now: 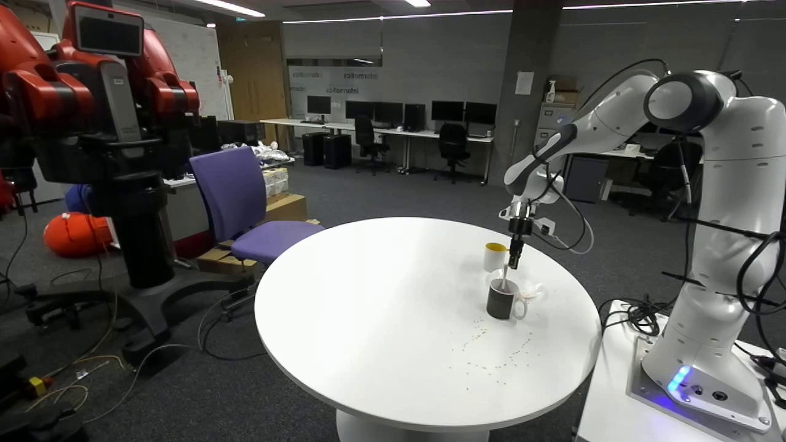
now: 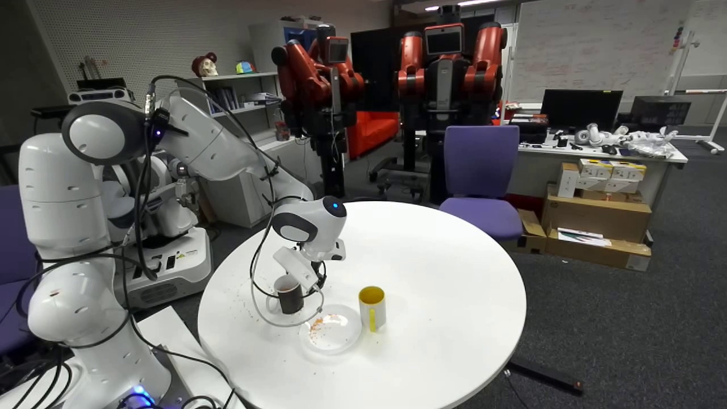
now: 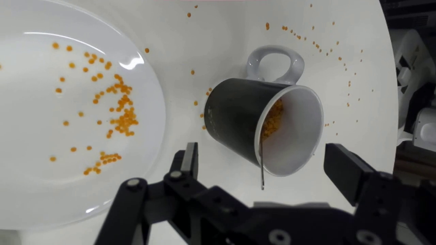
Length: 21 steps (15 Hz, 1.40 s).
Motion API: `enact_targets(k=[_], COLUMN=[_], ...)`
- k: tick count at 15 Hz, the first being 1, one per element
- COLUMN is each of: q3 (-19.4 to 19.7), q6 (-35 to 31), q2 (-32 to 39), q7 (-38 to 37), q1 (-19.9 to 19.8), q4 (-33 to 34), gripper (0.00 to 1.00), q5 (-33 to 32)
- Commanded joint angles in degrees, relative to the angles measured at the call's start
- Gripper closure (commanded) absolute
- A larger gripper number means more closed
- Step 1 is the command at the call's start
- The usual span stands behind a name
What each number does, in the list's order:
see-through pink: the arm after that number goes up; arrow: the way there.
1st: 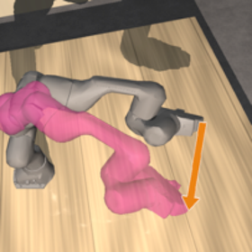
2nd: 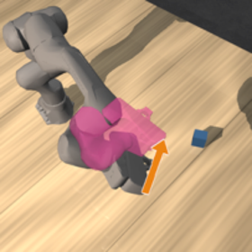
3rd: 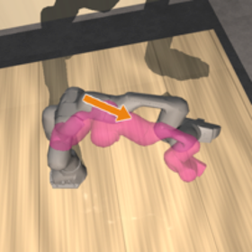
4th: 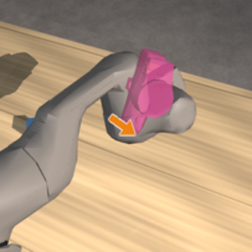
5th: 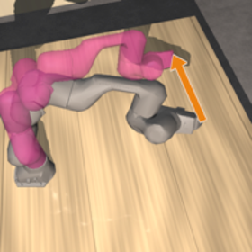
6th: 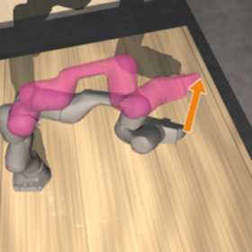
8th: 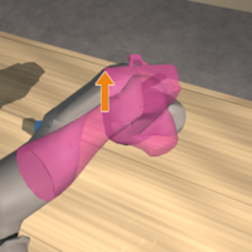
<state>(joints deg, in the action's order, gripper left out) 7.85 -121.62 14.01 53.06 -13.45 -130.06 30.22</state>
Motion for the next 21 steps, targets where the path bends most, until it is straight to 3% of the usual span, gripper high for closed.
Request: enact_targets(k=[1,4,9,10,15,21], q3=[-1.27,-2.44,-3.84,-4.00,-4.20,-3.70], q6=[-4.54,-5.54,-5.29,-5.37,-5.33,-4.52], q2=[-0.87,0.17,1.41,1.67,2.26,0.23], q7=[0.83,1.65,2.26,2.36,1.56,-0.39], q1=[-0.53,-0.59,-0.31,-0.30,-0.28,-0.04], q4=[-1.28,-0.72,-0.37,-0.34,-0.34,-1.42], gripper=[0.00,0.01,0.16,0.13,0.20,0.21], q5=[2.07,3.69,6.37,6.54,5.80,4.32])
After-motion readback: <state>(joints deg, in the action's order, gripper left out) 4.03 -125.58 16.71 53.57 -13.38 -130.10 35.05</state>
